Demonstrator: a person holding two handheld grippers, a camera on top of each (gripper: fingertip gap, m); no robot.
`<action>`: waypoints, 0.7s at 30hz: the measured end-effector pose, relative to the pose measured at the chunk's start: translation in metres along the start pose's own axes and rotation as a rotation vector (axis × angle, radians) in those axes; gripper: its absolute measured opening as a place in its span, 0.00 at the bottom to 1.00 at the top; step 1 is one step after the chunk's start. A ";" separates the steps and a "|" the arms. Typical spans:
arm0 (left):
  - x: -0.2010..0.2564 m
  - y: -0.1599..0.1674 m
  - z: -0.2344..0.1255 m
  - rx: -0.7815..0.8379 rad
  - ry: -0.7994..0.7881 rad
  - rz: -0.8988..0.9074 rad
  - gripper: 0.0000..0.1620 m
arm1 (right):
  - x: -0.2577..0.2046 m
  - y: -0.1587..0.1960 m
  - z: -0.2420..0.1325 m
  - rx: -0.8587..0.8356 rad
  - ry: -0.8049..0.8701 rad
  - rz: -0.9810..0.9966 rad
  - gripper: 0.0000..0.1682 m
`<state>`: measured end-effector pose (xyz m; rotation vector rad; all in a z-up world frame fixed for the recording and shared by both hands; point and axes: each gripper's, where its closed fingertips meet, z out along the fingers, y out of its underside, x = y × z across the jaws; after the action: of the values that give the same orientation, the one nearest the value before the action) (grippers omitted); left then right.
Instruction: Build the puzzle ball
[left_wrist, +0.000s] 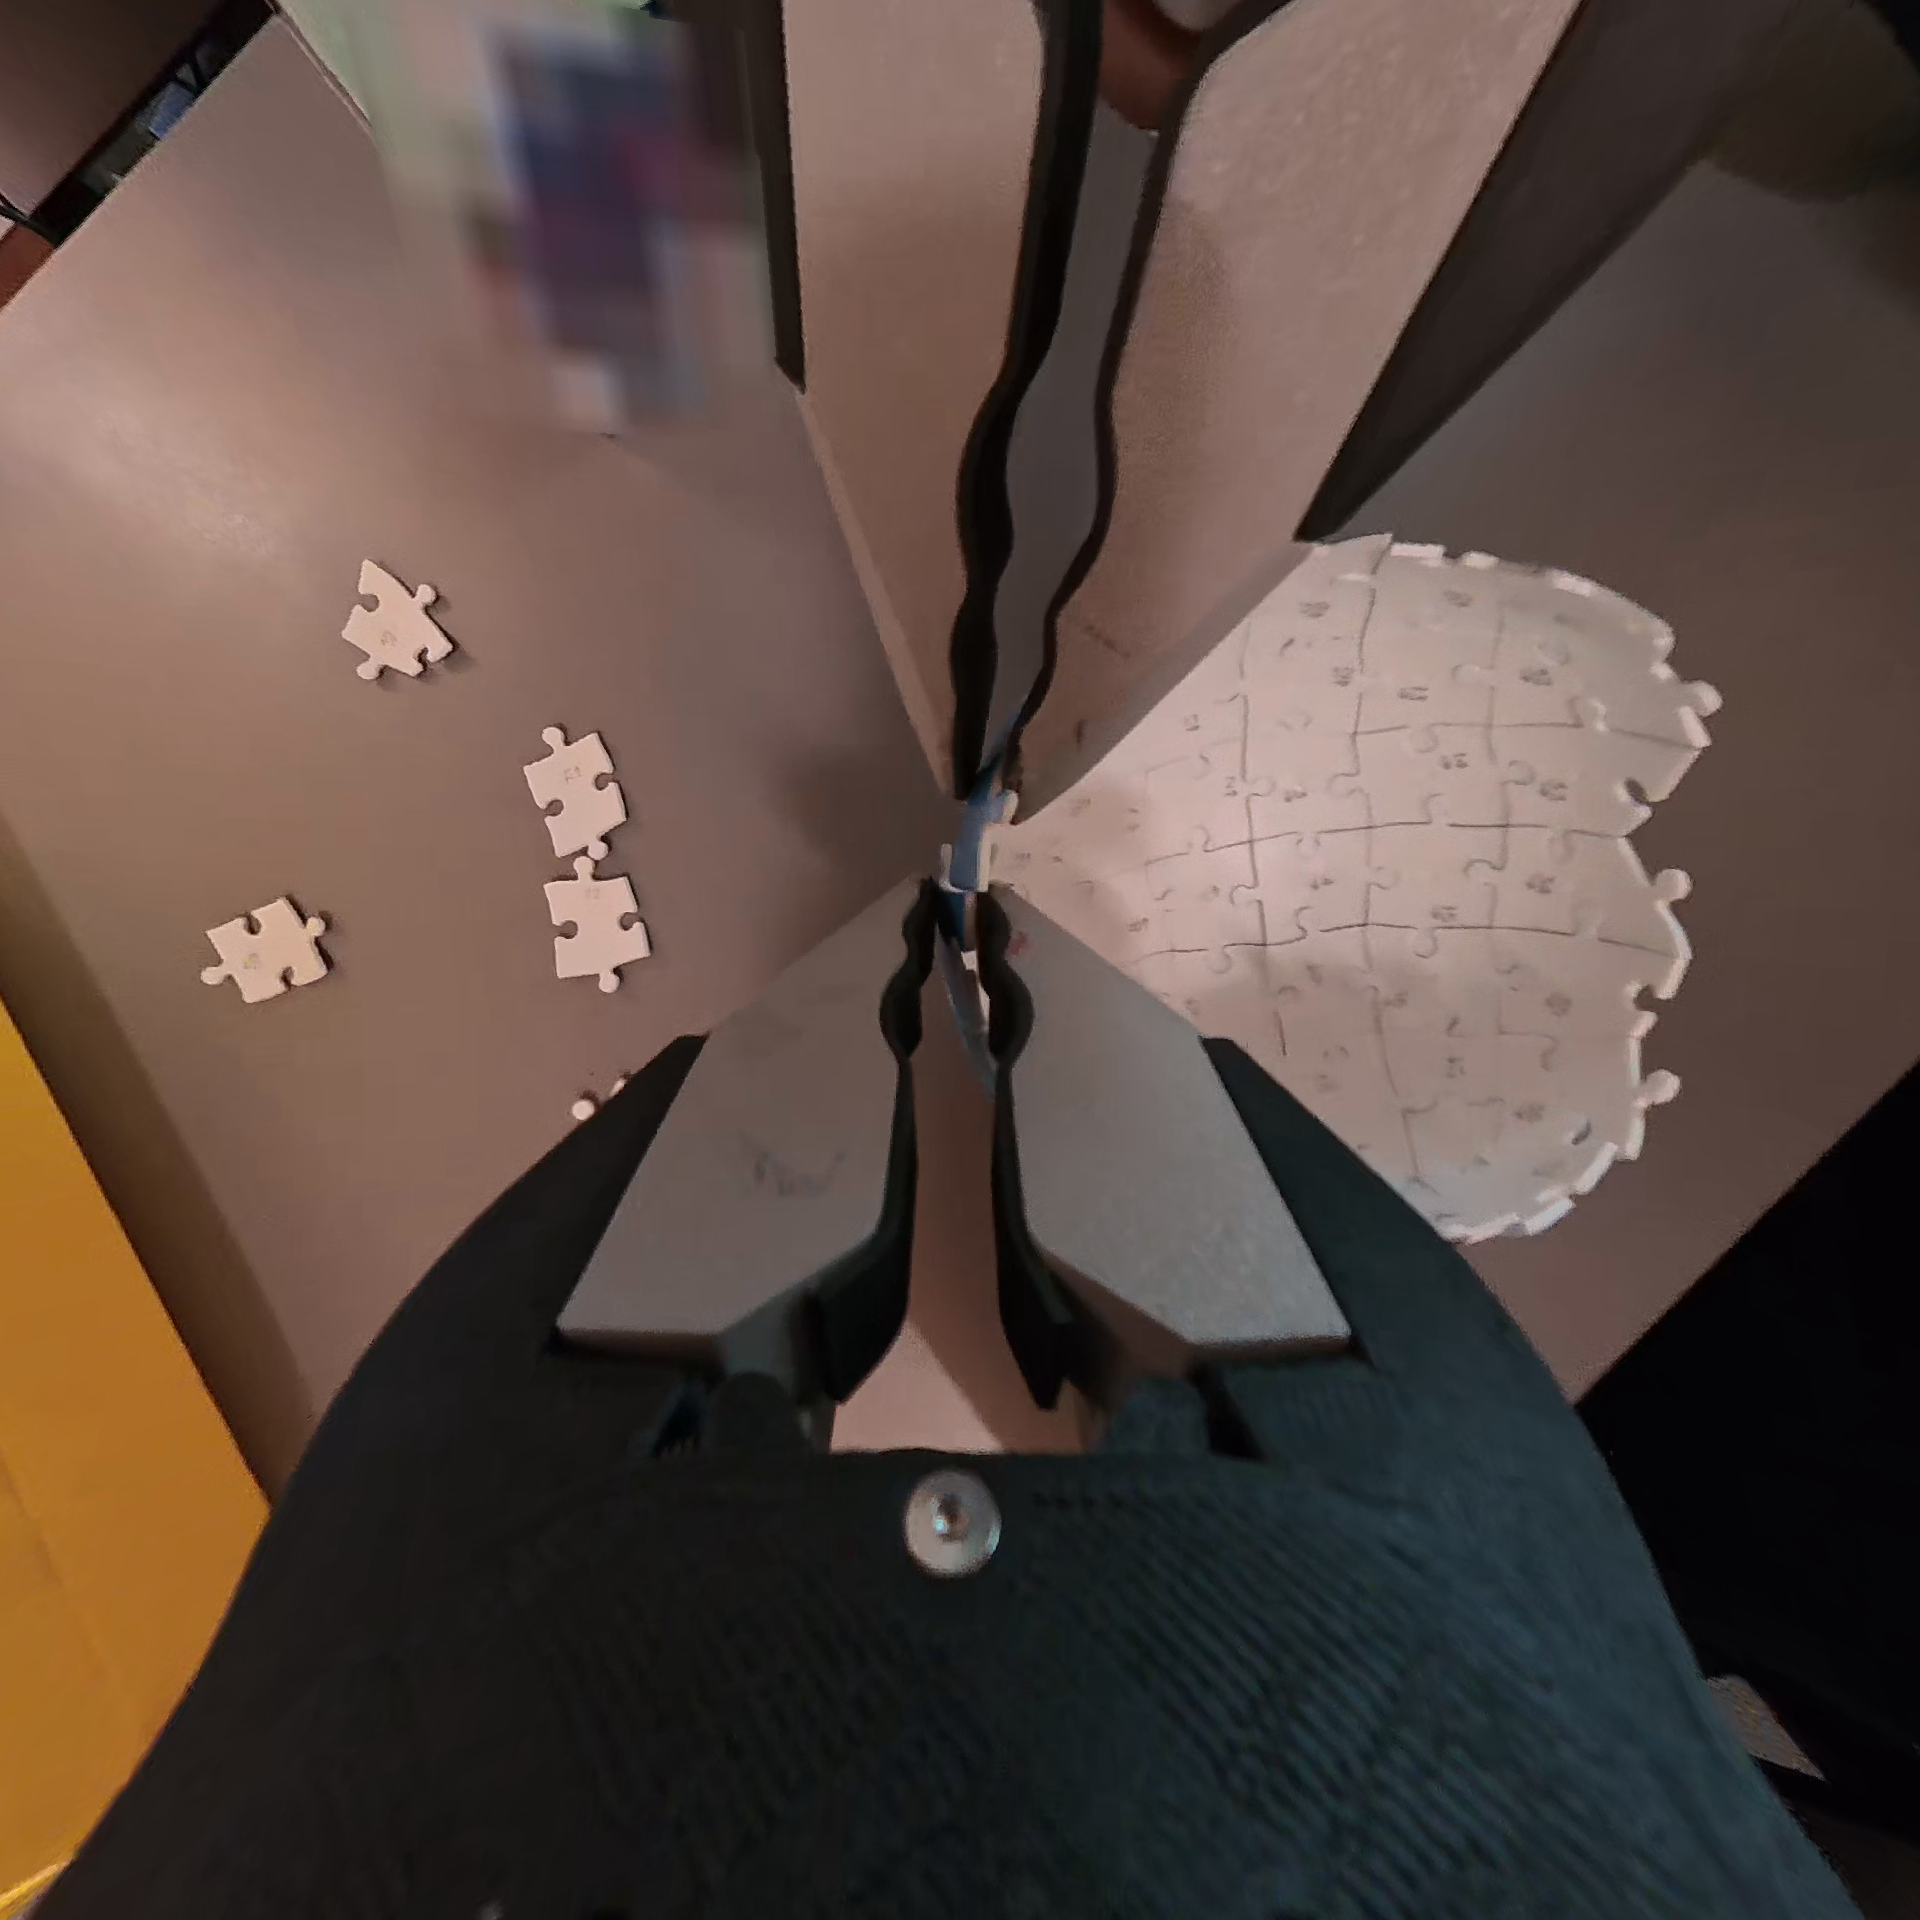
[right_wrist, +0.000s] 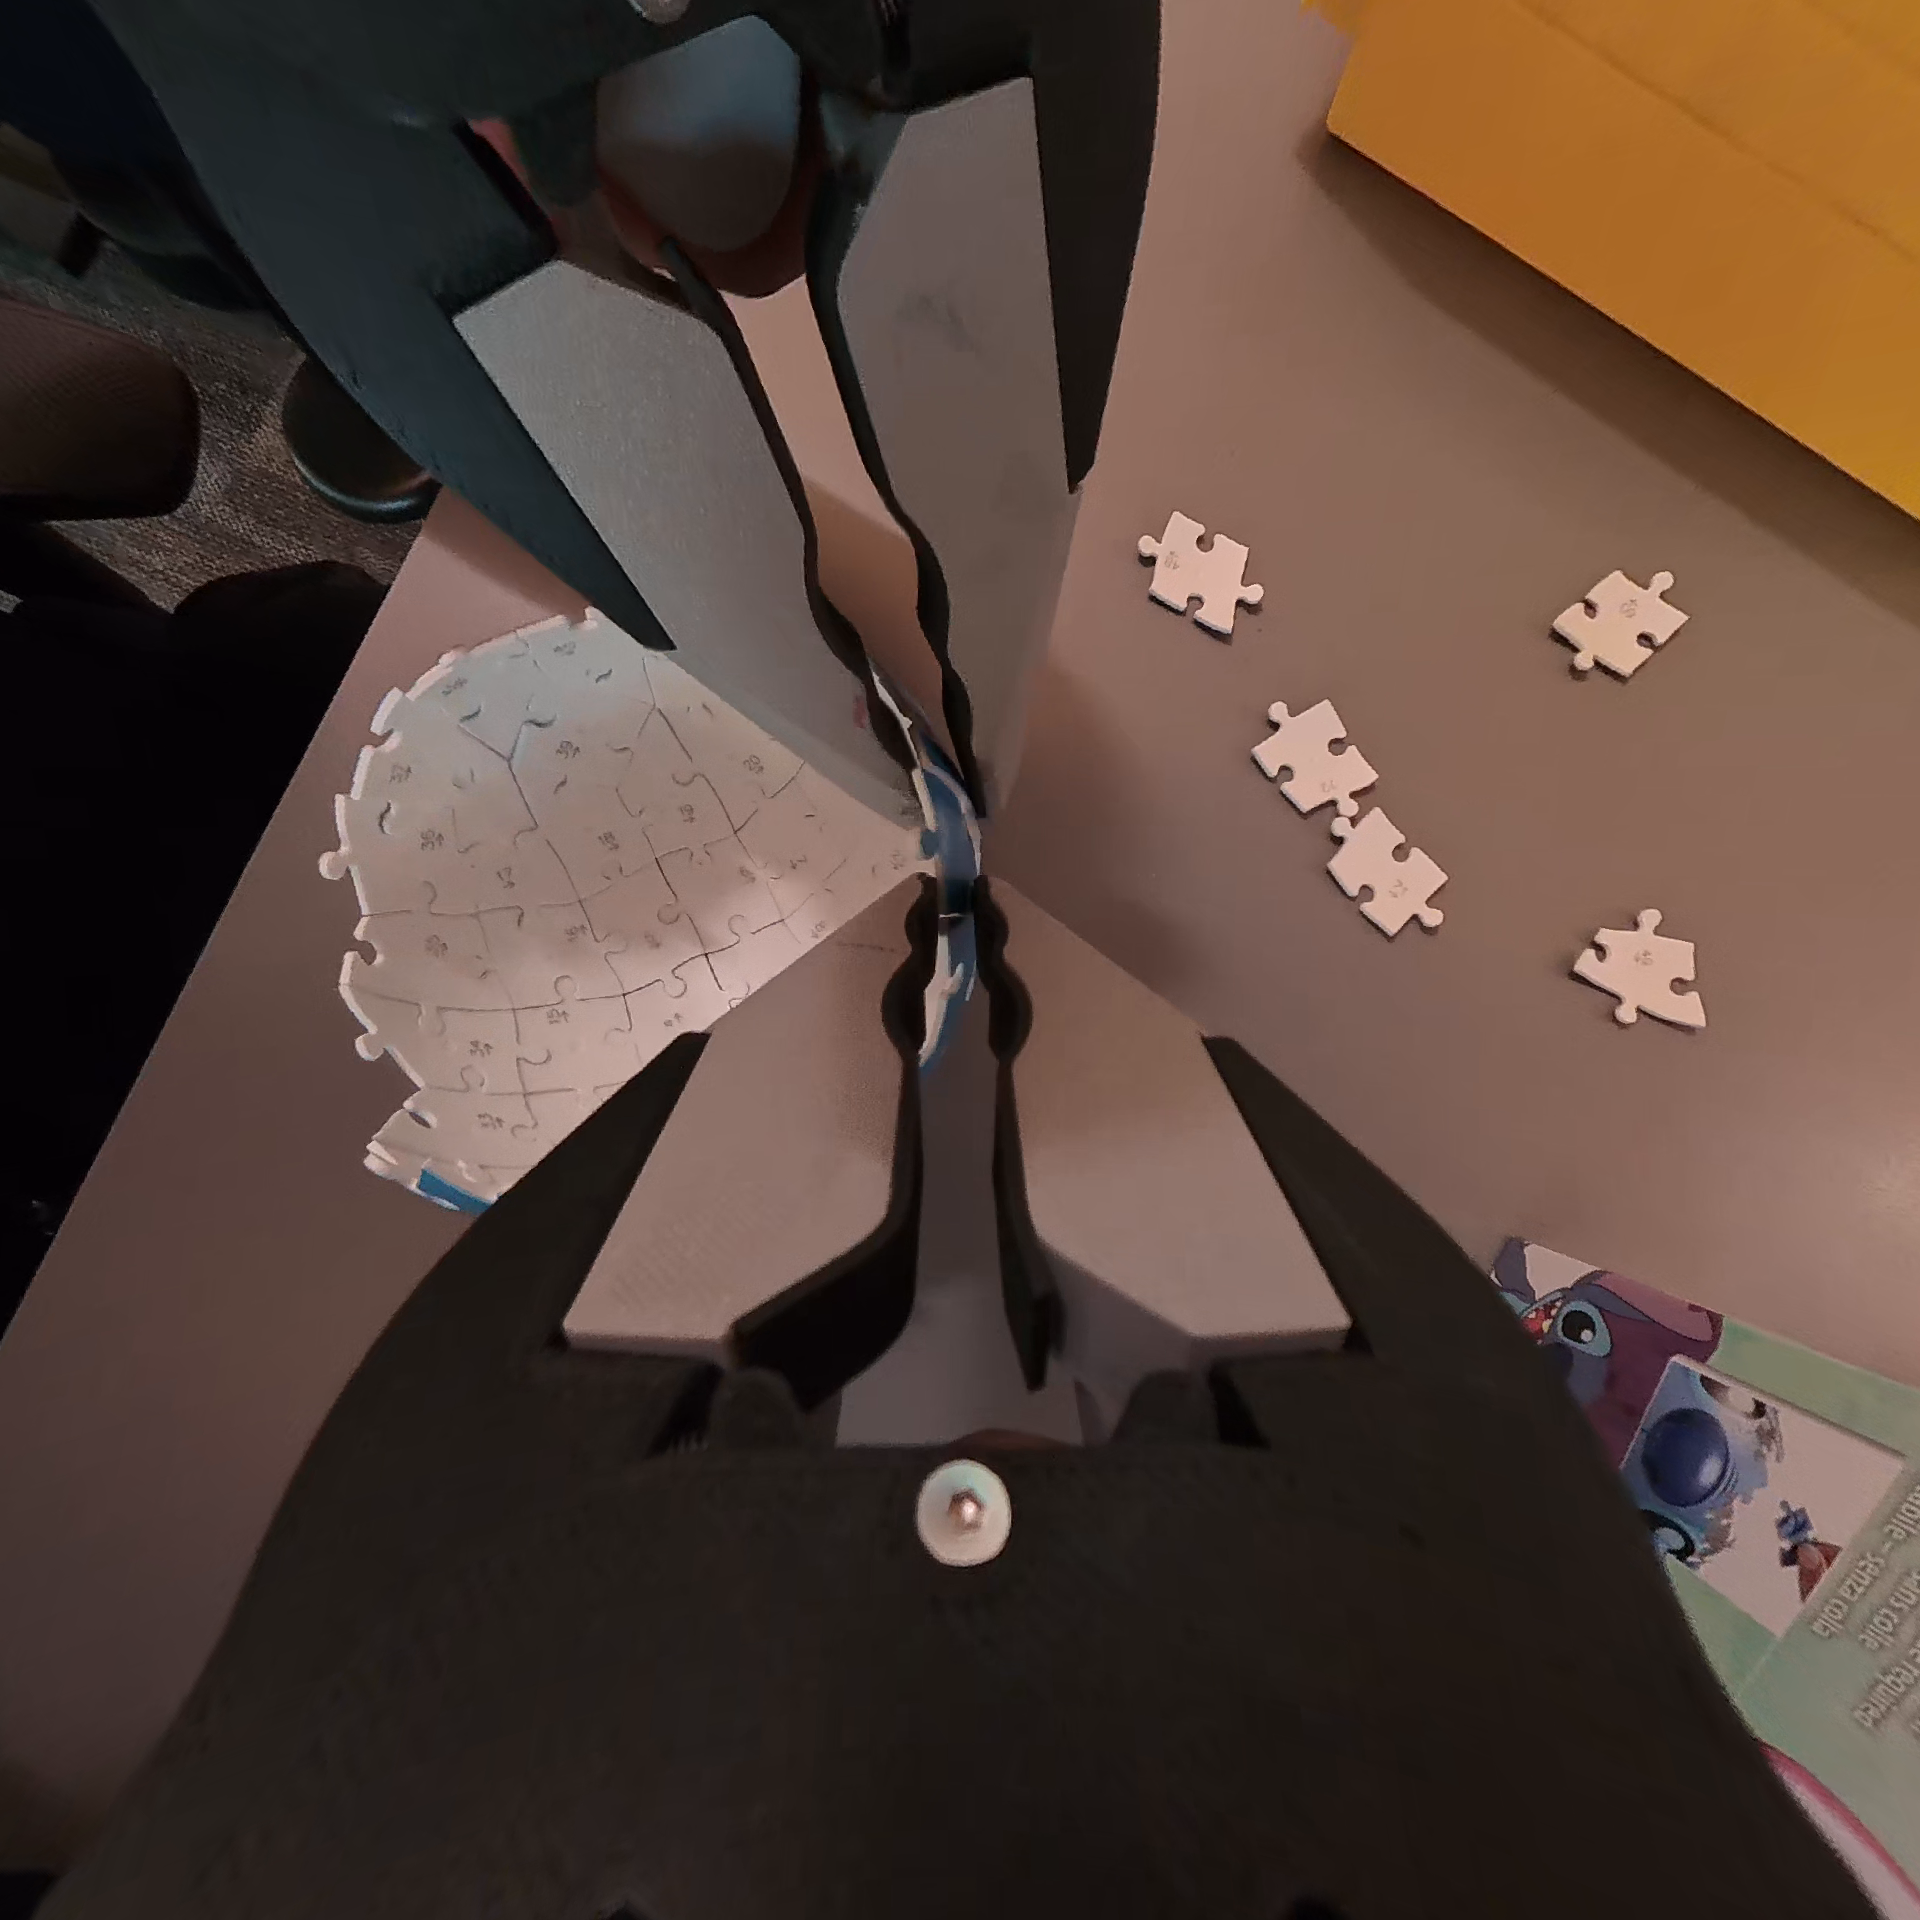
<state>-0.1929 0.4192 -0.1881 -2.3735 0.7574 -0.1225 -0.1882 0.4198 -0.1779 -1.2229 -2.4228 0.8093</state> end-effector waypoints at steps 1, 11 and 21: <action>-0.001 0.000 0.001 -0.005 -0.010 0.011 0.02 | 0.000 0.000 0.000 0.000 -0.002 0.002 0.02; 0.005 0.004 0.005 -0.032 0.019 0.012 0.00 | -0.005 0.002 0.006 -0.019 -0.019 -0.039 0.01; 0.009 0.001 0.008 -0.021 0.053 0.016 0.02 | -0.004 0.006 0.010 -0.051 0.009 -0.065 0.00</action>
<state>-0.1842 0.4177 -0.1961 -2.3913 0.8065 -0.1721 -0.1870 0.4159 -0.1891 -1.1571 -2.4767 0.7260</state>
